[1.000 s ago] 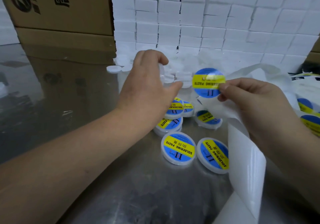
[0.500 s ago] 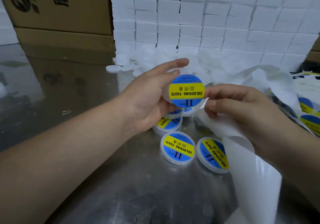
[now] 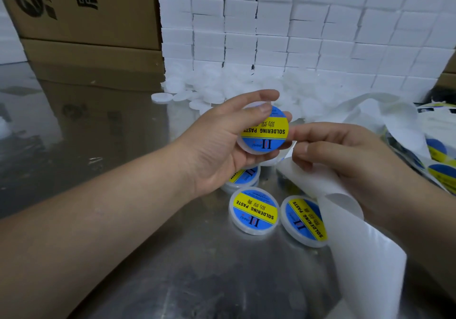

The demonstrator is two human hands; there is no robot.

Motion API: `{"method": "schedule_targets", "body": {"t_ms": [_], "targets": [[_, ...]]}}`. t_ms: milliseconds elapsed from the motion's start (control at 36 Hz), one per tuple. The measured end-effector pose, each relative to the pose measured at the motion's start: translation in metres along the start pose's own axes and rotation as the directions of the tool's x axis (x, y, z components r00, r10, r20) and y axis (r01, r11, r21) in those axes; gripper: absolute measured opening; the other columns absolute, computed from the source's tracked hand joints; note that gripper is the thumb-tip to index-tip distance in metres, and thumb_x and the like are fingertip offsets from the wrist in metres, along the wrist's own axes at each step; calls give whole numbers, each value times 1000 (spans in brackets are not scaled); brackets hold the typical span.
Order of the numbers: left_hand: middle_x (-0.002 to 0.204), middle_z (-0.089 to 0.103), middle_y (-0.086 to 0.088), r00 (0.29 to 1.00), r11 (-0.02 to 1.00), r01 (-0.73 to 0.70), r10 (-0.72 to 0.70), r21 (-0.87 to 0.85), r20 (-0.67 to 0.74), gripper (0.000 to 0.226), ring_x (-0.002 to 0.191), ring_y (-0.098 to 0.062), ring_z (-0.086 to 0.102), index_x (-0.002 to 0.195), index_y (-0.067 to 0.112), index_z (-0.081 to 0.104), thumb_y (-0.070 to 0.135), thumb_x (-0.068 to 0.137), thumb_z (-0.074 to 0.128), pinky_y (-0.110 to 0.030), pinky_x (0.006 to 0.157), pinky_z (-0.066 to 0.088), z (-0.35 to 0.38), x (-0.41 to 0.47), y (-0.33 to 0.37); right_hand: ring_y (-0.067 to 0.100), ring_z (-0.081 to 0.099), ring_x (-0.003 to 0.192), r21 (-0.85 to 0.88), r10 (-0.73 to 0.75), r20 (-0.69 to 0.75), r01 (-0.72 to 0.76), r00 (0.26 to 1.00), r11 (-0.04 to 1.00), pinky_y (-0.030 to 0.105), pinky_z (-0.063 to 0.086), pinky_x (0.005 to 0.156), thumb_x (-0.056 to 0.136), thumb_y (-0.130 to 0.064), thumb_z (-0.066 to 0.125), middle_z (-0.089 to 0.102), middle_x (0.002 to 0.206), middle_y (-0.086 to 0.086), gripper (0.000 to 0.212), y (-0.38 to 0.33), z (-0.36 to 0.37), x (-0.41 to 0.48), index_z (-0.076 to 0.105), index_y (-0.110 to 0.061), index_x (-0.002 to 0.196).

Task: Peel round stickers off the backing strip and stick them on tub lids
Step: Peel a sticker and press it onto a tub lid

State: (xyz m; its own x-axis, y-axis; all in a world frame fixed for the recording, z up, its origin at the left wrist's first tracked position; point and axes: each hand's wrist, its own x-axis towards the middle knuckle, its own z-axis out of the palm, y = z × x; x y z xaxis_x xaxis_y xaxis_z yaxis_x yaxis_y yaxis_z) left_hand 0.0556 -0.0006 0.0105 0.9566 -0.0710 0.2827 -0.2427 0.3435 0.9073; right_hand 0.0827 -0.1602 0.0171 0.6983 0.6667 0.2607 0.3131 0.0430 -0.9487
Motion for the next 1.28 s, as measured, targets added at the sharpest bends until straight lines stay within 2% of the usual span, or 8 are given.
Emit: {"method": "schedule_targets", "body": {"t_ms": [278, 389, 694, 917, 972, 1028, 1111, 1278], "targets": [[92, 73, -2, 1000, 999, -19, 20, 50, -23, 26, 79, -20, 70, 95, 24, 63, 12, 73, 59, -37, 79, 54, 0, 1, -3, 0, 46, 51, -34, -8, 8, 8, 1000, 999, 9, 40, 52, 64, -14, 53, 59, 55, -9, 29, 0, 0, 0, 76, -22, 80], [94, 73, -3, 999, 998, -14, 17, 57, -40, 24, 82, -20, 70, 95, 25, 64, 5, 84, 55, -38, 79, 54, 0, 1, -5, 2, 45, 53, -23, -1, 1, 1, 1000, 1000, 10, 40, 53, 63, -15, 55, 61, 66, 4, 29, 1, 0, 0, 76, -22, 81], [94, 73, 2, 996, 986, -20, 33, 163, -77, 30, 87, -17, 69, 91, 30, 65, 3, 89, 52, -33, 77, 57, 1, 0, -6, 2, 45, 53, -58, 10, 5, -10, 1000, 998, 12, 38, 53, 65, -17, 56, 56, 57, -1, 27, 1, 0, 1, 76, -32, 75], [88, 72, 13, 949, 893, -214, 286, 395, -132, 33, 82, -8, 69, 90, 34, 62, 3, 91, 51, -23, 65, 56, 11, -7, -4, 6, 39, 51, -156, 24, -180, -52, 983, 986, 12, 34, 51, 84, -9, 55, 44, 51, -2, 31, 5, 3, 3, 76, -33, 82], [85, 72, 13, 931, 887, -235, 323, 398, -170, 33, 77, -10, 70, 91, 34, 60, 3, 92, 50, -22, 64, 56, 14, -8, -2, 9, 40, 55, -185, 12, -245, -58, 969, 981, 19, 35, 55, 82, -18, 57, 44, 56, 1, 19, 6, 2, 3, 76, -18, 81], [81, 71, 12, 894, 892, -252, 363, 375, -262, 29, 69, -14, 70, 91, 33, 57, 5, 93, 49, -22, 59, 55, 12, -6, 4, 13, 42, 61, -229, 35, -355, -123, 934, 966, 27, 34, 60, 78, -31, 59, 47, 60, 3, 29, 10, -5, 5, 71, -5, 78], [84, 70, 4, 847, 887, -270, 404, 376, -345, 20, 57, -14, 68, 95, 31, 51, 12, 95, 46, -21, 50, 51, 9, -4, 14, 12, 47, 62, -144, 91, -428, -167, 899, 975, 25, 38, 61, 81, -38, 58, 53, 60, -4, 30, 8, -9, 7, 71, -13, 73], [59, 63, -7, 960, 782, -92, 234, 616, -155, 5, 32, -10, 48, 89, 35, 53, 35, 91, 48, -16, 38, 40, 18, -13, -7, 0, 55, 57, -193, -58, -206, 18, 977, 981, 12, 42, 57, 79, -29, 61, 62, 58, -9, 23, 3, 0, -1, 65, -20, 58]]}}
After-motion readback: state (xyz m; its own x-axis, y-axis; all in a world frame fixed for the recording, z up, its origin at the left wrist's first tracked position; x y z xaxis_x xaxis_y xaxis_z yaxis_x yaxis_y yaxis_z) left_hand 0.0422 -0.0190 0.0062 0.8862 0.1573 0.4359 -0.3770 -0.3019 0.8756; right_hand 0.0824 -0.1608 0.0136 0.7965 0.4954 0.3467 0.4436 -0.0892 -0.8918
